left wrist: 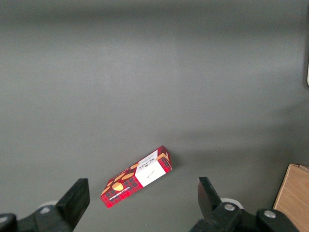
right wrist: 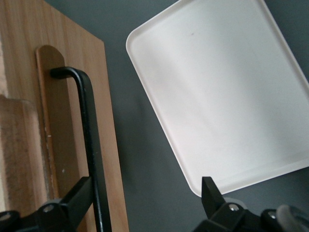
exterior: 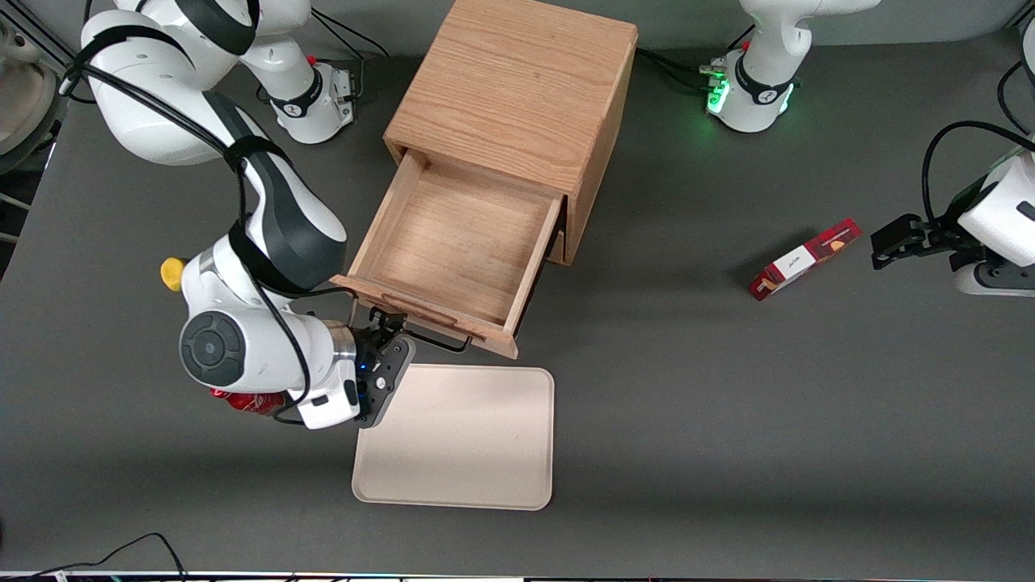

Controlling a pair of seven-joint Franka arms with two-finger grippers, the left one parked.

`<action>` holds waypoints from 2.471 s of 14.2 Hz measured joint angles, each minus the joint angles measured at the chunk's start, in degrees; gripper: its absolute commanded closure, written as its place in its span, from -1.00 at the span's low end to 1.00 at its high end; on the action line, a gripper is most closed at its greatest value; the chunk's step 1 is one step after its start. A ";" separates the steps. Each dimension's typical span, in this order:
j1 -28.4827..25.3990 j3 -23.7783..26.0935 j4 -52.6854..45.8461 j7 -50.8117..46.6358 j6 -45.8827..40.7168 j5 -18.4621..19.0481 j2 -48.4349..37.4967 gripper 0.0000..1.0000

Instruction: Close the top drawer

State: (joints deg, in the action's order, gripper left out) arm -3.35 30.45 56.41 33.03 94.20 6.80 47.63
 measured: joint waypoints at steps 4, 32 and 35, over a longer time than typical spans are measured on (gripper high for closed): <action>0.03 0.28 0.12 0.00 -0.28 -0.01 0.03 -1.00; 0.32 5.31 8.65 -5.69 -0.78 -0.88 -1.73 -1.00; 1.58 5.75 13.72 -5.81 -0.60 -2.45 -5.21 -1.00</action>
State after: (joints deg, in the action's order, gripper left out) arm -1.77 36.20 70.13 27.22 93.60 4.35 42.42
